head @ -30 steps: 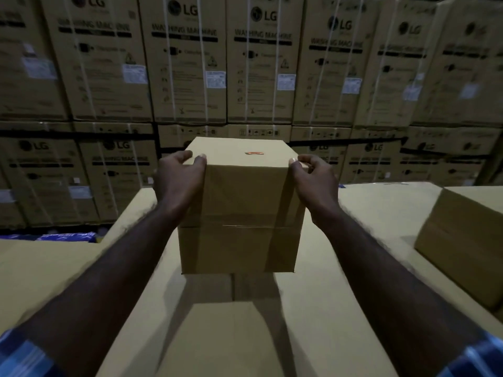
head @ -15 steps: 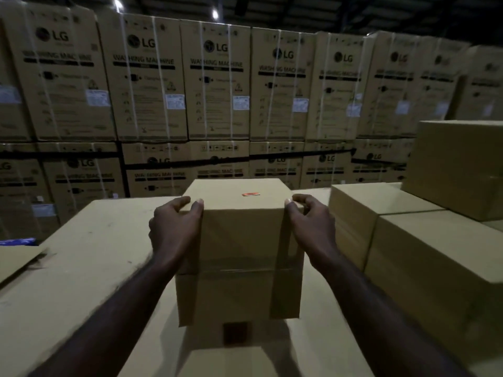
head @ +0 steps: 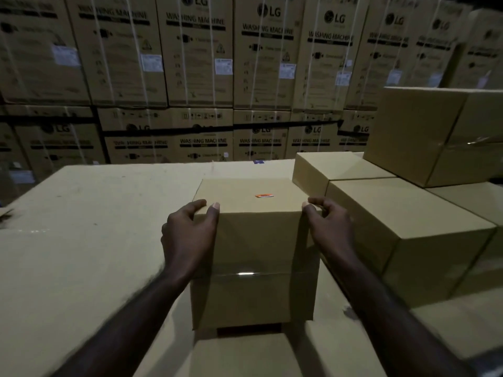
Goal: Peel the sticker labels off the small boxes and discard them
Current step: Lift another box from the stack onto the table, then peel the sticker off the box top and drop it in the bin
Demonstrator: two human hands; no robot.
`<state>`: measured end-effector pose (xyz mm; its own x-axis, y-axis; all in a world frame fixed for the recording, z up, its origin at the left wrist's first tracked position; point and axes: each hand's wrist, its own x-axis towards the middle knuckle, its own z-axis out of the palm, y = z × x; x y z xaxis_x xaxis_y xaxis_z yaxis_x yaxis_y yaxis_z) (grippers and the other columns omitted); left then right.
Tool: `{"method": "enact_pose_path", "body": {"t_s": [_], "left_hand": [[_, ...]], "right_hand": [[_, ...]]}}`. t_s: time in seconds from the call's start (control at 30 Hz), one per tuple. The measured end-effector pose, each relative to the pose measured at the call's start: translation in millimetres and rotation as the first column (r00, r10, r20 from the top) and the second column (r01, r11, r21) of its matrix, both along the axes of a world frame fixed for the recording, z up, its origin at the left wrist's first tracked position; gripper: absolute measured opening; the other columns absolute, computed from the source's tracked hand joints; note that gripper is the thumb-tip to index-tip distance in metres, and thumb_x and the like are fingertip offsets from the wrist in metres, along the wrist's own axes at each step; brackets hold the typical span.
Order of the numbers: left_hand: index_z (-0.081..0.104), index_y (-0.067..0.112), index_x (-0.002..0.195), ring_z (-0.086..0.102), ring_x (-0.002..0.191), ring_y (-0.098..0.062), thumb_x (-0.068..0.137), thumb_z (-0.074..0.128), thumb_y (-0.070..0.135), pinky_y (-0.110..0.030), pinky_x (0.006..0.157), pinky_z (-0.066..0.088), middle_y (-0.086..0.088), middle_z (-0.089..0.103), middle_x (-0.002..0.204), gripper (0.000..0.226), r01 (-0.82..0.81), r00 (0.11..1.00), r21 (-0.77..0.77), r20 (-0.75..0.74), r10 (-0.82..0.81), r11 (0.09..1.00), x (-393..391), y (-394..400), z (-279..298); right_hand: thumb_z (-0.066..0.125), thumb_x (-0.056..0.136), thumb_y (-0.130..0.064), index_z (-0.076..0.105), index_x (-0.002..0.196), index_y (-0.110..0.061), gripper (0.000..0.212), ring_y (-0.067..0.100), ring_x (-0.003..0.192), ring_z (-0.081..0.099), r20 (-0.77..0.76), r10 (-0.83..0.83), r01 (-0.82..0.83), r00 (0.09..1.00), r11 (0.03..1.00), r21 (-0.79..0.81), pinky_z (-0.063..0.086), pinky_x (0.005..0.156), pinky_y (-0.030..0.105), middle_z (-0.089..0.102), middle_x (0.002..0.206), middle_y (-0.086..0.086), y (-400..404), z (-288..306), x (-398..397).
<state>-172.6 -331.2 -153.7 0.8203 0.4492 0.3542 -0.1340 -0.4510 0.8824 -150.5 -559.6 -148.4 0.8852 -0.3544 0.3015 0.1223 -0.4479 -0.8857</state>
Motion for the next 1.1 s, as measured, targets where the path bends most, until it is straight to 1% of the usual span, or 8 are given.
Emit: {"method": "enact_pose_path", "body": {"t_s": [0.07,0.23,0.4,0.5,0.6,0.73,0.87,1.1], "left_hand": [[0.063,0.019,0.127,0.061,0.111,-0.021,0.087,0.064,0.046,-0.042,0.091,0.054,-0.006,0.065,0.125,0.048,0.020,1.000,0.015,-0.009,-0.020,1.000,-2,-7,-10],[0.061,0.021,0.128,0.060,0.114,-0.021,0.086,0.064,0.046,-0.043,0.092,0.053,-0.004,0.064,0.126,0.049,0.073,0.997,0.051,-0.019,-0.073,0.996,-5,-10,-26],[0.068,0.032,0.117,0.061,0.110,-0.013,0.085,0.067,0.045,-0.035,0.093,0.052,-0.002,0.055,0.137,0.034,0.162,0.987,0.151,-0.025,-0.160,0.975,-15,-8,-42],[0.067,0.035,0.118,0.058,0.114,-0.014,0.083,0.062,0.052,-0.035,0.095,0.051,-0.002,0.044,0.147,0.039,0.156,0.987,0.255,-0.069,-0.143,0.954,-13,-8,-45],[0.056,0.034,0.131,0.027,0.143,-0.021,0.078,0.045,0.060,-0.045,0.110,0.036,0.000,0.032,0.155,0.060,0.209,0.972,0.424,-0.190,-0.139,0.881,3,-9,-34],[0.034,0.034,0.146,0.001,0.149,-0.021,0.085,0.029,0.068,-0.047,0.119,0.006,0.000,0.014,0.161,0.070,0.359,0.907,0.629,-0.410,-0.098,0.689,34,-17,-17],[0.018,0.033,0.151,0.001,0.149,-0.020,0.094,0.023,0.062,-0.048,0.120,0.002,0.001,0.008,0.162,0.064,0.406,0.882,0.715,-0.471,-0.038,0.569,49,-25,-15],[0.008,0.035,0.152,-0.001,0.149,-0.016,0.084,0.003,0.067,-0.042,0.119,-0.001,0.004,0.003,0.162,0.075,0.394,0.882,0.729,-0.471,-0.008,0.559,48,-30,-18]], "right_hand": [[0.060,0.093,-0.035,0.059,0.127,-0.027,0.035,0.015,0.100,0.062,-0.008,-0.005,0.005,1.000,1.000,0.002,0.057,0.066,0.029,0.063,0.122,0.005,-7,-9,-1],[0.060,0.093,-0.031,0.061,0.123,-0.026,0.030,0.015,0.103,0.063,0.013,0.019,-0.019,1.000,1.000,0.024,0.059,0.081,0.041,0.064,0.115,0.000,-13,-19,-5],[0.062,0.092,-0.023,0.065,0.119,-0.022,0.027,0.004,0.084,0.062,0.007,-0.015,0.015,1.000,0.999,-0.040,0.054,0.062,0.025,0.067,0.107,0.001,-17,-37,-6],[0.063,0.092,-0.024,0.066,0.116,-0.020,0.025,0.010,0.086,0.065,0.000,-0.011,0.011,1.000,0.987,-0.163,0.058,0.063,0.030,0.068,0.108,0.002,-20,-42,-1],[0.063,0.091,-0.028,0.068,0.111,-0.019,0.023,0.019,0.115,0.060,0.014,0.021,-0.012,1.000,0.894,-0.449,0.059,0.082,0.042,0.059,0.133,0.005,-16,-34,12],[0.060,0.091,-0.041,0.067,0.118,-0.023,0.033,0.017,0.129,0.049,-0.089,0.156,-0.178,0.984,0.762,-0.622,0.044,0.103,0.040,0.047,0.148,-0.001,-1,-13,31],[0.055,0.092,-0.052,0.064,0.124,-0.026,0.042,0.013,0.132,0.043,-0.142,0.230,-0.262,0.963,0.662,-0.702,0.038,0.100,0.030,0.047,0.148,-0.006,14,-6,38],[0.059,0.092,-0.045,0.070,0.113,-0.021,0.034,0.013,0.114,0.054,-0.034,0.269,-0.211,0.962,0.666,-0.716,0.039,0.084,0.024,0.065,0.125,-0.005,25,-6,50]]}}
